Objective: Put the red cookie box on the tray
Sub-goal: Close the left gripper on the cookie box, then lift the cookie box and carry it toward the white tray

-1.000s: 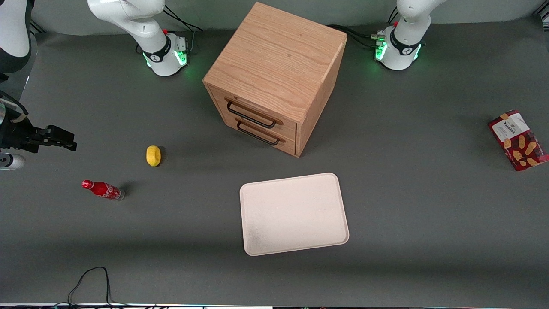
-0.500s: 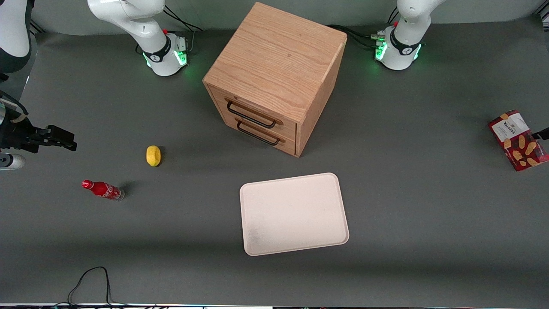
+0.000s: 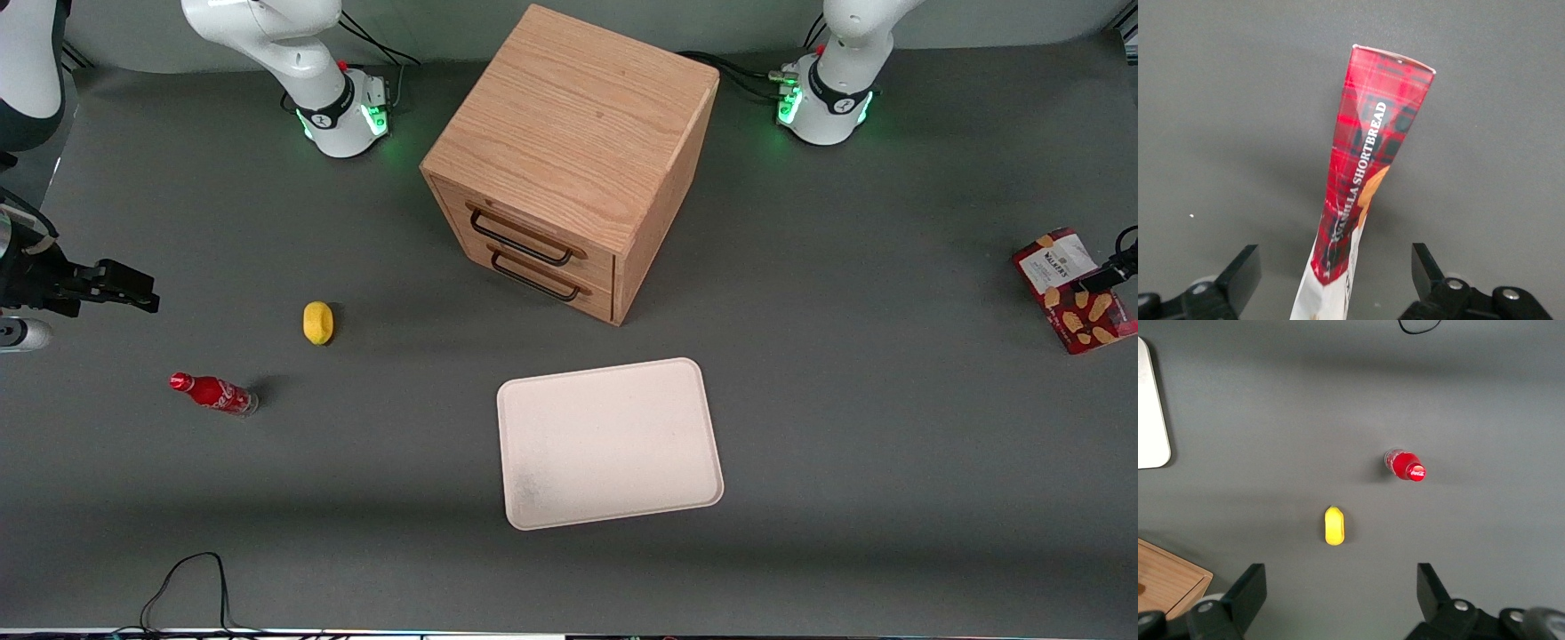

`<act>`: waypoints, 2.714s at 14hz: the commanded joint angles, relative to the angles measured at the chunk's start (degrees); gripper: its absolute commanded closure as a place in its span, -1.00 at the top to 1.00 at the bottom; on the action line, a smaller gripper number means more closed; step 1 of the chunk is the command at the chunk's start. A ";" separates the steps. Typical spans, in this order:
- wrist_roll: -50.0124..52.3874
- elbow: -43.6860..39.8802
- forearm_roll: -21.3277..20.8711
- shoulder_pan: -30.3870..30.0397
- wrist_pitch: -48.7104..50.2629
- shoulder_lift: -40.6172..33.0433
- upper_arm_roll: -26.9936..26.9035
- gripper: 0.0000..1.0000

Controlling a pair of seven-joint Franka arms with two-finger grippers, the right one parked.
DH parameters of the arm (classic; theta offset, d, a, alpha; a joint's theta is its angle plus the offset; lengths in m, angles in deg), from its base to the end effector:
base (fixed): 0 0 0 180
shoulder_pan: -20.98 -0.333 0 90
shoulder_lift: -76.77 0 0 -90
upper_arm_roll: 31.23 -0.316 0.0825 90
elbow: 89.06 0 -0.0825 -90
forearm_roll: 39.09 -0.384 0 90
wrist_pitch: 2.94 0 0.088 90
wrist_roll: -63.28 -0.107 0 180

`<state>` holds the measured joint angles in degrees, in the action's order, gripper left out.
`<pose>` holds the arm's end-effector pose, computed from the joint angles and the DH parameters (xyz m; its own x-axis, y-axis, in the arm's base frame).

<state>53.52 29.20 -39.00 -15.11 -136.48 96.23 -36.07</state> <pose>0.4406 0.3810 0.2624 0.8543 0.5143 -0.0753 0.5148 -0.8572 -0.0145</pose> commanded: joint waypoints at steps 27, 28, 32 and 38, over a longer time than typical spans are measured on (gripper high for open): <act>7.90 -36.22 -2.81 7.16 44.90 -1.52 1.05 -1.00; 8.70 -40.09 -3.43 8.74 48.77 -1.52 1.06 -1.00; 14.40 -48.56 -5.19 14.98 57.50 -1.43 1.06 -1.00; 30.47 -49.53 -4.67 30.17 60.68 -1.43 2.37 -1.00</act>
<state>77.88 -17.68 -43.07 9.35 -78.12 93.78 -33.76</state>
